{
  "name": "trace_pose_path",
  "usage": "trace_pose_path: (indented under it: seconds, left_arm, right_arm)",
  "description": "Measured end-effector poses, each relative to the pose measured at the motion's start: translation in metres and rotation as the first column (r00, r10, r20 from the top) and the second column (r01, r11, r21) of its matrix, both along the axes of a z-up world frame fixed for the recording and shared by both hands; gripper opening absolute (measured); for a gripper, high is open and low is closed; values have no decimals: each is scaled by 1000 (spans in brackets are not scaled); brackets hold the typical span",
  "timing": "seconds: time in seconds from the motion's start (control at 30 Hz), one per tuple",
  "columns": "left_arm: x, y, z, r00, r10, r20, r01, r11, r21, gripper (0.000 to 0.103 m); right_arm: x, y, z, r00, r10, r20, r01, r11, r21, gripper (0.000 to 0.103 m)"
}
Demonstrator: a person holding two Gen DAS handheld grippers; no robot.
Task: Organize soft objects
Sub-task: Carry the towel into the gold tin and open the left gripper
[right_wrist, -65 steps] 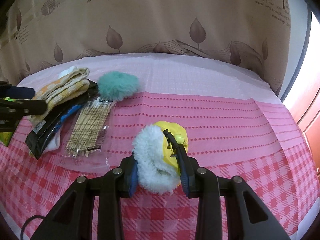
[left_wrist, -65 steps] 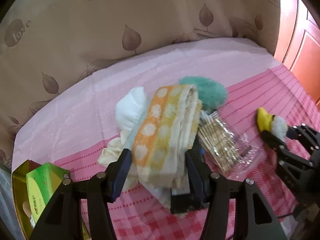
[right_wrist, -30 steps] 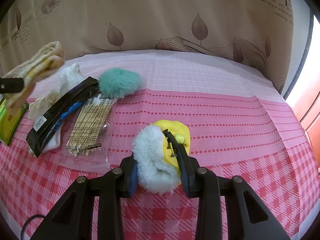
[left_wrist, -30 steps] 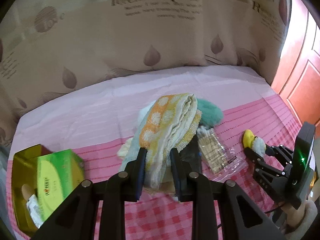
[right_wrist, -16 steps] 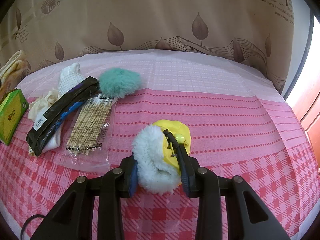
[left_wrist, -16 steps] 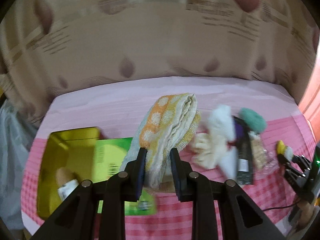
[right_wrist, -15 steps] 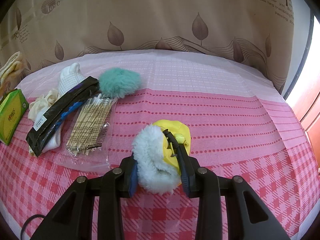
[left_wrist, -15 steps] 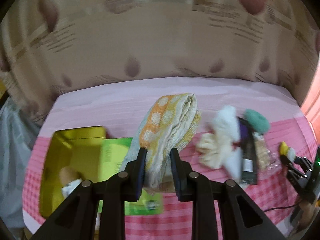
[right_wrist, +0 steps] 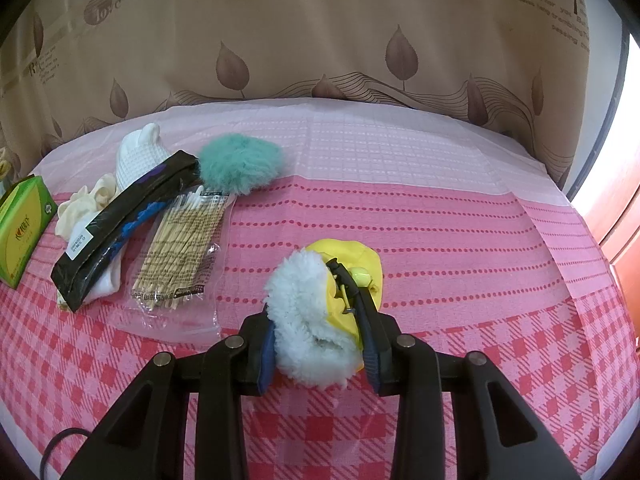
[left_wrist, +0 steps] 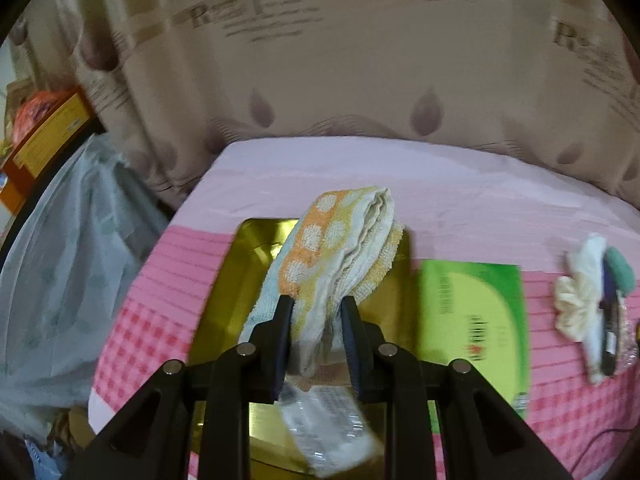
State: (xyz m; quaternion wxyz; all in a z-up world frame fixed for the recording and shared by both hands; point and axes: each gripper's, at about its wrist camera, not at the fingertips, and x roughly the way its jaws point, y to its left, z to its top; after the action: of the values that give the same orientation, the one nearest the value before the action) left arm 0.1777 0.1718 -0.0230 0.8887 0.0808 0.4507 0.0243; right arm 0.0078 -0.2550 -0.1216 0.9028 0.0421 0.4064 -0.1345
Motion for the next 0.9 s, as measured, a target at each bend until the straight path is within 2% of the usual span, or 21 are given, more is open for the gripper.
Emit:
trace_pose_path:
  seconds: [0.27,0.57,0.7,0.9]
  left_arm:
    - [7,37,-22,995,92,-36,-92,996,3,24]
    - [8,48,-38,991,120,-65,-118,993,27,28]
    - [6,49,-35,990,120,-73,-119,993,20,31]
    - [-9,50,-18,989,144,-28,-144,990,0,34]
  right_arm:
    - [0,1,0,1000,0,-1,0,1000,-3,34]
    - [0,1,-1,1000,0,-2,0,1000,-4,34]
    - [0,2,-1,1000,0,-2,0,1000,-4,34]
    - [1,0,-1,1000,2,-4,-2,1000,-5,34]
